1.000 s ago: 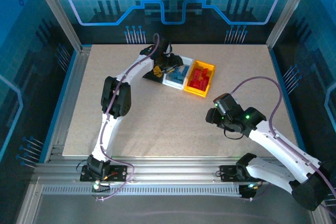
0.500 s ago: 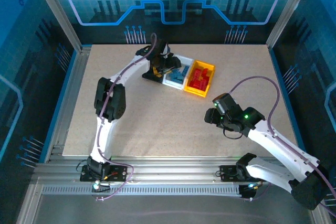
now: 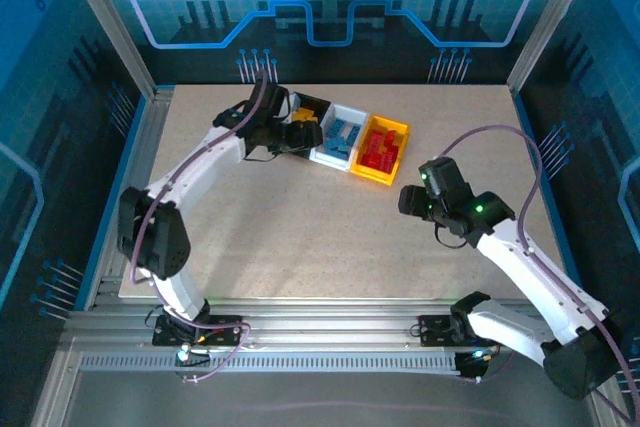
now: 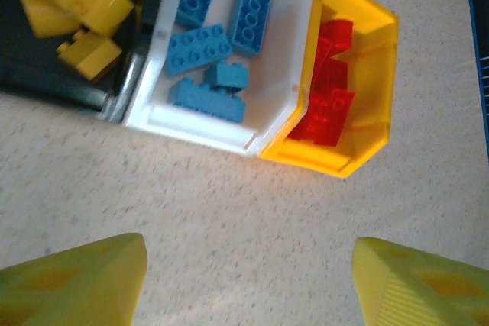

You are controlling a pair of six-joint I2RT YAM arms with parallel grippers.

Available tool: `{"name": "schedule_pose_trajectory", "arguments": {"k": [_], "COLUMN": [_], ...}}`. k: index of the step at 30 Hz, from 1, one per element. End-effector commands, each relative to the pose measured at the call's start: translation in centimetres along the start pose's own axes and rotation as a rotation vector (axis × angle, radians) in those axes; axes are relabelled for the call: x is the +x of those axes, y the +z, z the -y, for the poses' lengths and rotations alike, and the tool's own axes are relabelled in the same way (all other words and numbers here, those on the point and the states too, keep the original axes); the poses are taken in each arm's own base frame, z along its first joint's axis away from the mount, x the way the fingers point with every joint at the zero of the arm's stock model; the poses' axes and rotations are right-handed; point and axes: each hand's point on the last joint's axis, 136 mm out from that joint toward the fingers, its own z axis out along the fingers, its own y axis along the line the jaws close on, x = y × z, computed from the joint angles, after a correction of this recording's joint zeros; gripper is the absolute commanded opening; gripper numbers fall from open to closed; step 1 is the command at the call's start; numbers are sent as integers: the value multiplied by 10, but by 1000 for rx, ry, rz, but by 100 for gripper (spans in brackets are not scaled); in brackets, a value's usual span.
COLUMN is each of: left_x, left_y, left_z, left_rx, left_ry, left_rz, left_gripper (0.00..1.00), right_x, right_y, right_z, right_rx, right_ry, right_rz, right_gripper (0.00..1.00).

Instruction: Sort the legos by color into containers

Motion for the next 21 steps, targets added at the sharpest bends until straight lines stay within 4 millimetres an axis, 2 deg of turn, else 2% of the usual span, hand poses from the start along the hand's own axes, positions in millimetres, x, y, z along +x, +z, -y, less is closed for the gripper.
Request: {"name": "schedule_pose_trajectory", "arguments": {"k": [1,4,6,11,13,16,21], "left_x": [6,11,14,14,13,8,1], "left_y": [-22,-36,-43,-59,-65,-78,-96], "left_z": [-25,-42,-53,-78,-85,-85,-89], "left_rx": [-54,-69,-90,-148,-164,-140,-154], "left_ry": [-19,-94,-124,-213,-258,-315,-329], "left_rz": [32,63,84,119,137,172,215], "left_gripper": [77,87,99,99,99,99,99], "right_x": [-37,-59,-75,-110,-128,-146,-145], "right_y": [1,10,20,55,70,89,123], "right_z": [-4,-6,-6,7,24,50,77], "right_rx": [-3,-16,-26,-36,-16,-6,38], "right_ry": [-86,-122,-144,-145,-123,-47,-115], "right_rz": [87,98,99,81,104,138,107], "right_gripper": [71,73,74,75,76,76,79]}}
